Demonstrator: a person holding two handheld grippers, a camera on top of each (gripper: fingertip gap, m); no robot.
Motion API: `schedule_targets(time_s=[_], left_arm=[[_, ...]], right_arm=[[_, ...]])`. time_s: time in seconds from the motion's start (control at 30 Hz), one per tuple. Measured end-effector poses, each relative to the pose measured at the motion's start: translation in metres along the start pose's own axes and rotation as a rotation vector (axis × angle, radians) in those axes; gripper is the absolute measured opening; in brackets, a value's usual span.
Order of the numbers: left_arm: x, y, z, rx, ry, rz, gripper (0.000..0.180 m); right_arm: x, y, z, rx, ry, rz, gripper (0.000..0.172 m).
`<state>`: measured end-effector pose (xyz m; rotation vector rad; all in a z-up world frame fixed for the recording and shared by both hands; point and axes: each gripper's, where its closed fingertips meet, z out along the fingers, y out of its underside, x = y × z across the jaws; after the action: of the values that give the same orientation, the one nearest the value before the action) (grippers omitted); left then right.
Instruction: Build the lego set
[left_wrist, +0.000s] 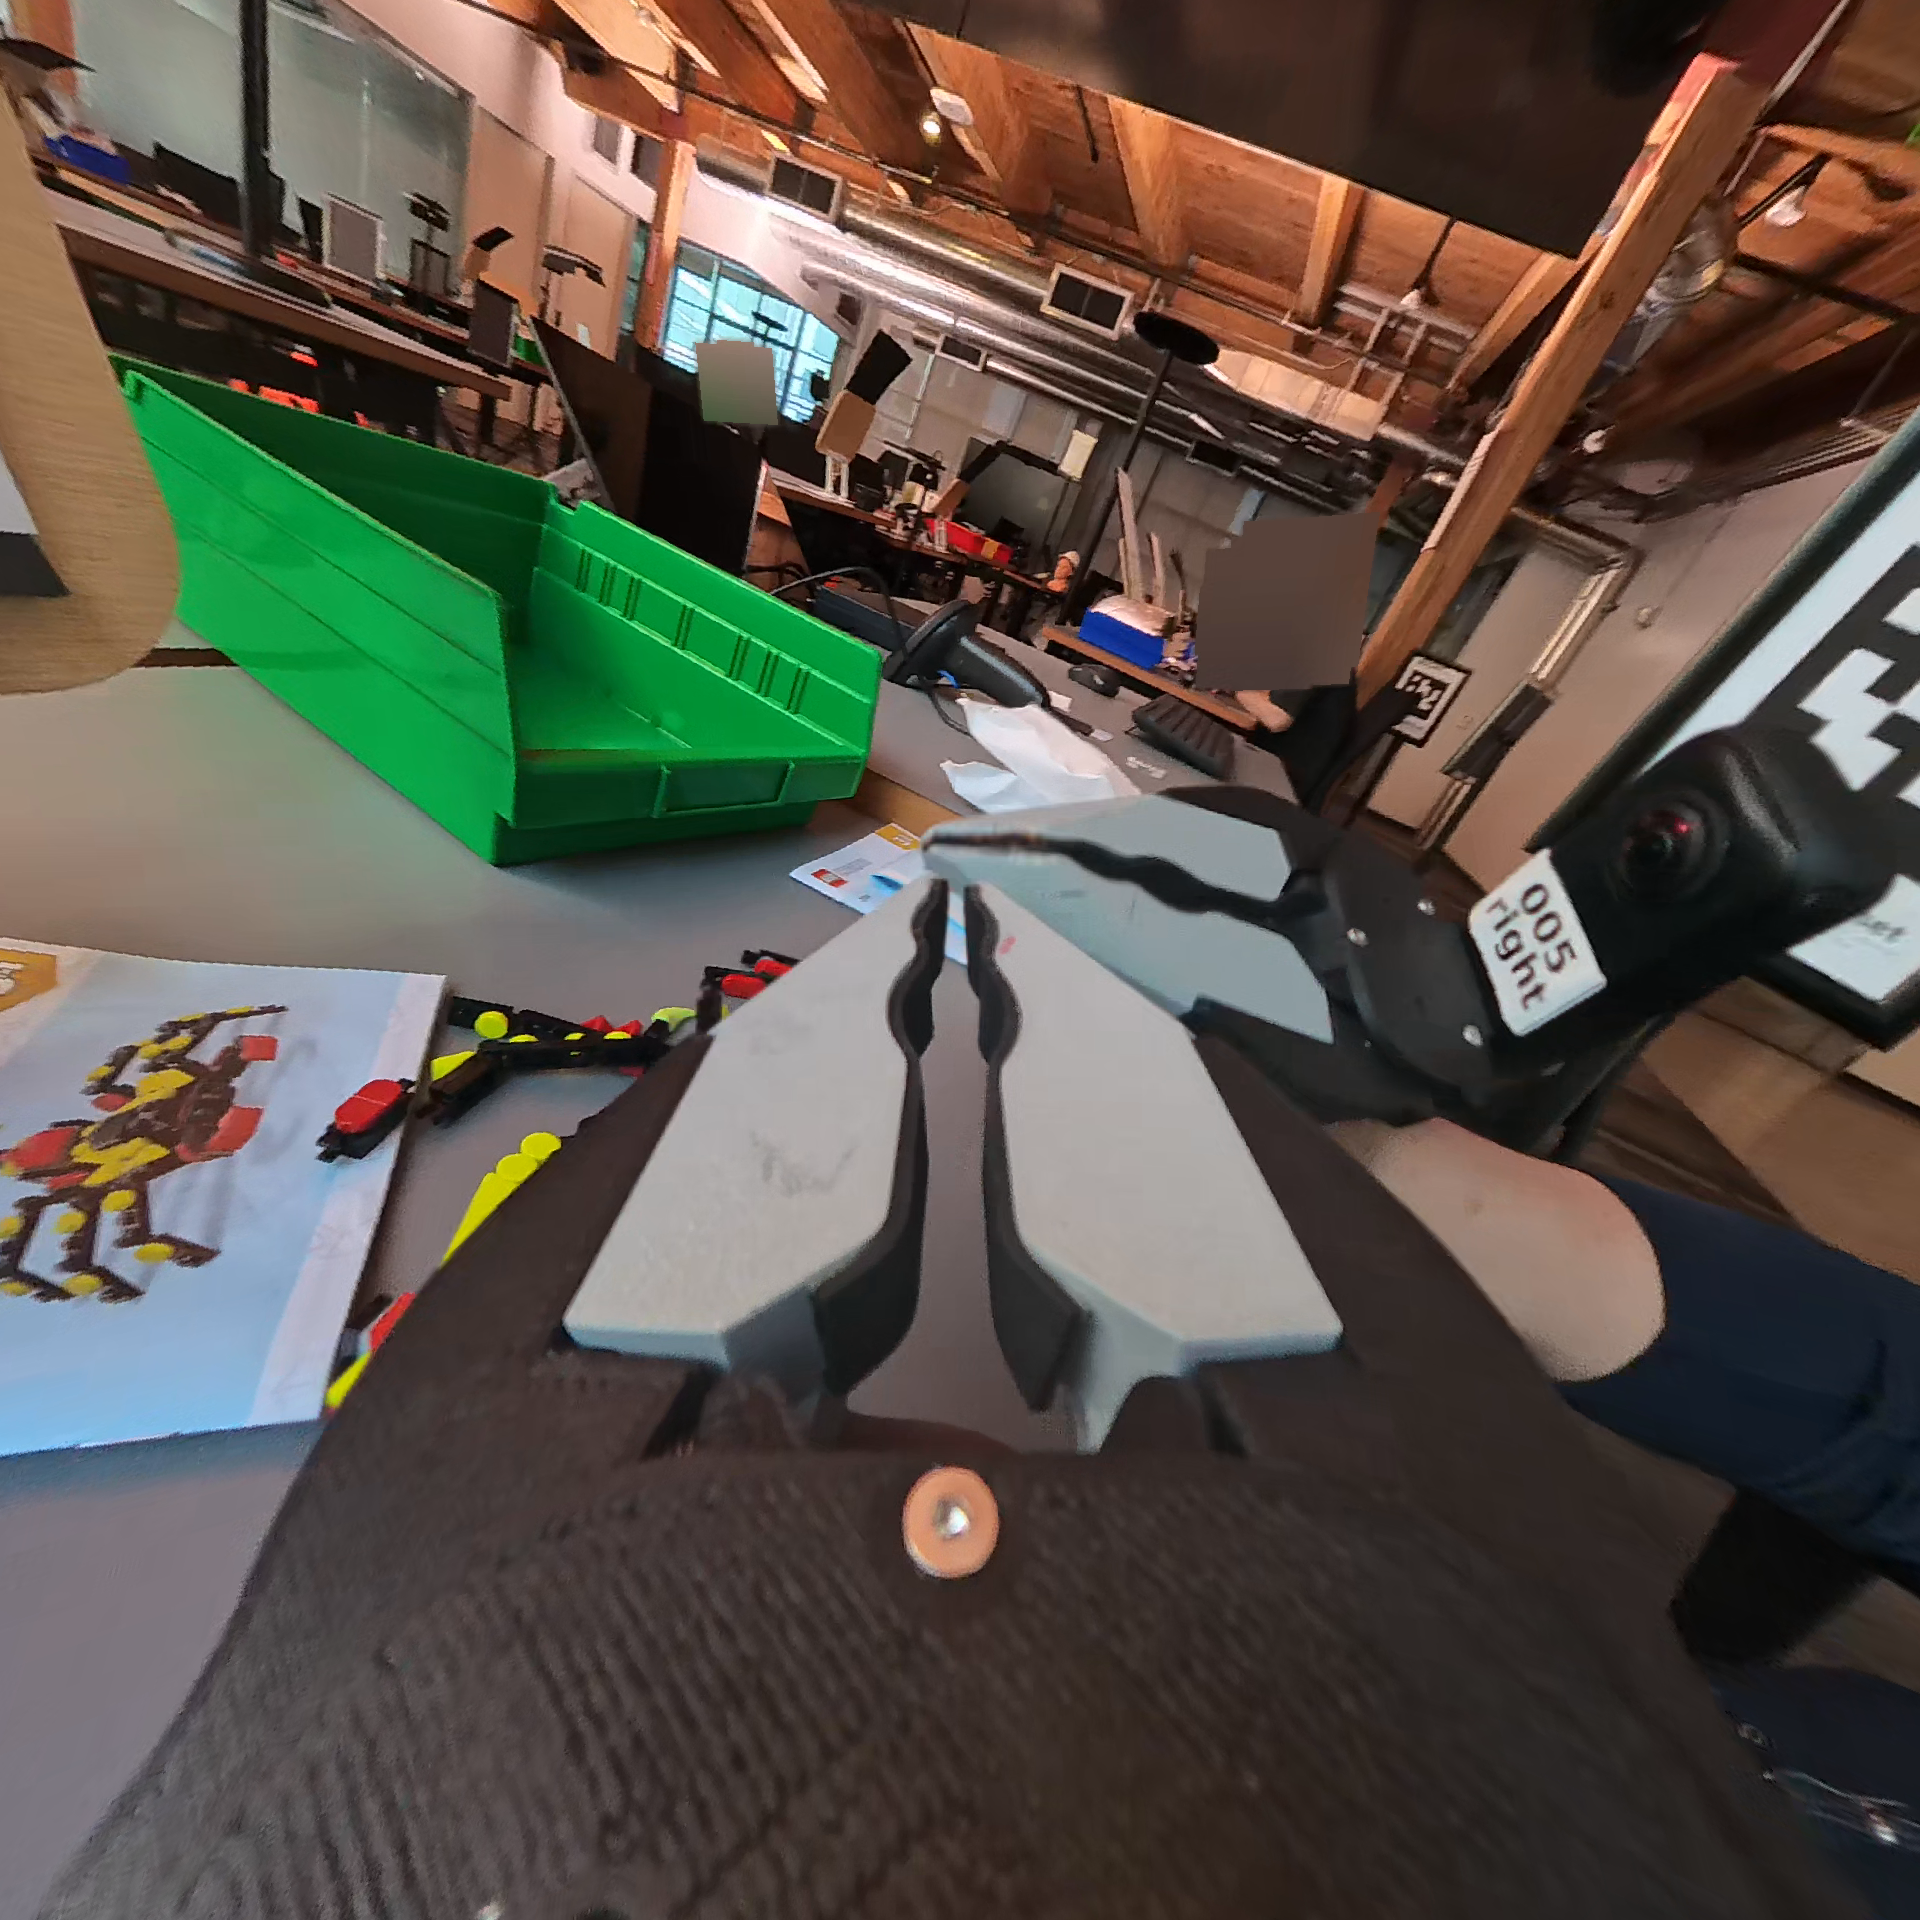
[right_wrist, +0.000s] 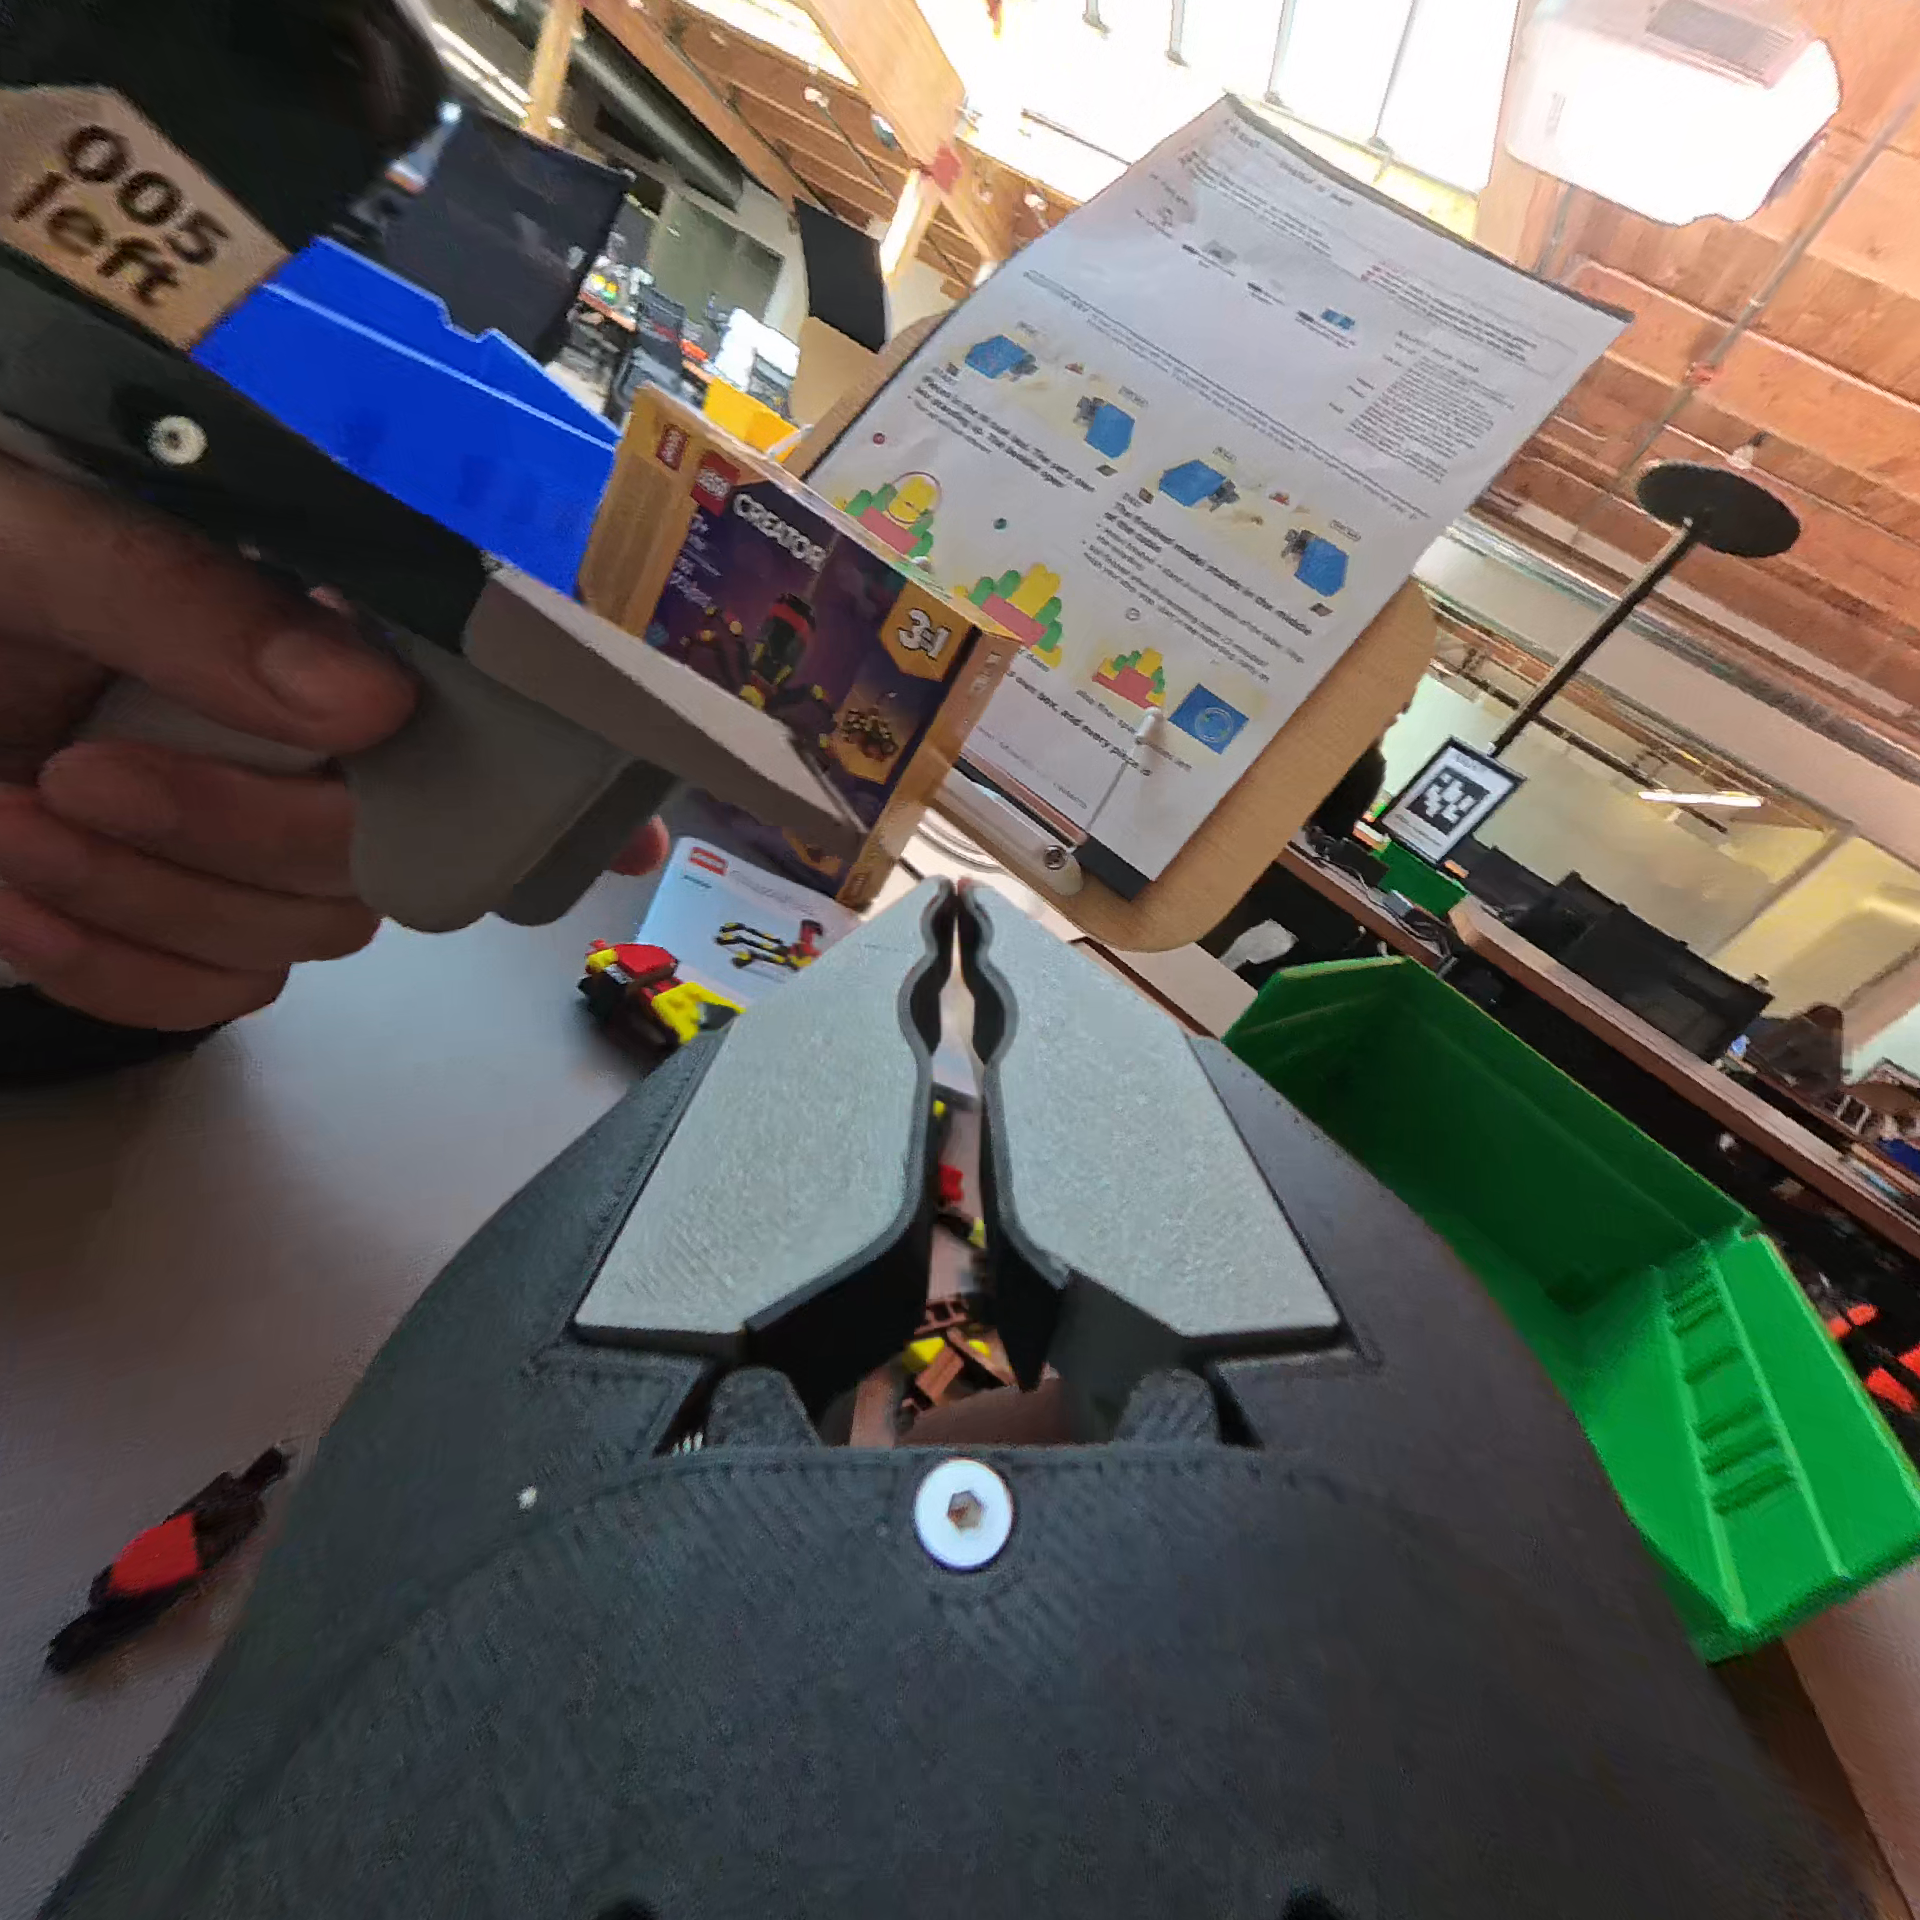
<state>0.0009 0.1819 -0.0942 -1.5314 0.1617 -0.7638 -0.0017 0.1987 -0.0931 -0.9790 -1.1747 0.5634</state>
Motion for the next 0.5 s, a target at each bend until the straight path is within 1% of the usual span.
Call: schedule_targets(time_s=[0.07,0.17,0.37,0.5], left_arm=[[0.0,0.001,0.0,-0.012,-0.009,0.015,0.006],[0.0,0.004,0.002,-0.024,-0.012,0.022,0.007],[-0.007,0.001,0.001,-0.017,-0.092,0.116,0.008],[-0.015,-0.003,-0.003,-0.003,-0.173,0.203,0.008]], right_arm=[[0.014,0.003,-0.002,-0.004,0.042,0.075,0.0],[0.034,0.012,-0.004,-0.032,0.105,0.174,0.0],[0.051,0.036,-0.004,-0.143,0.192,0.211,0.0],[0.072,0.047,-0.01,-0.17,0.284,0.265,0.0]])
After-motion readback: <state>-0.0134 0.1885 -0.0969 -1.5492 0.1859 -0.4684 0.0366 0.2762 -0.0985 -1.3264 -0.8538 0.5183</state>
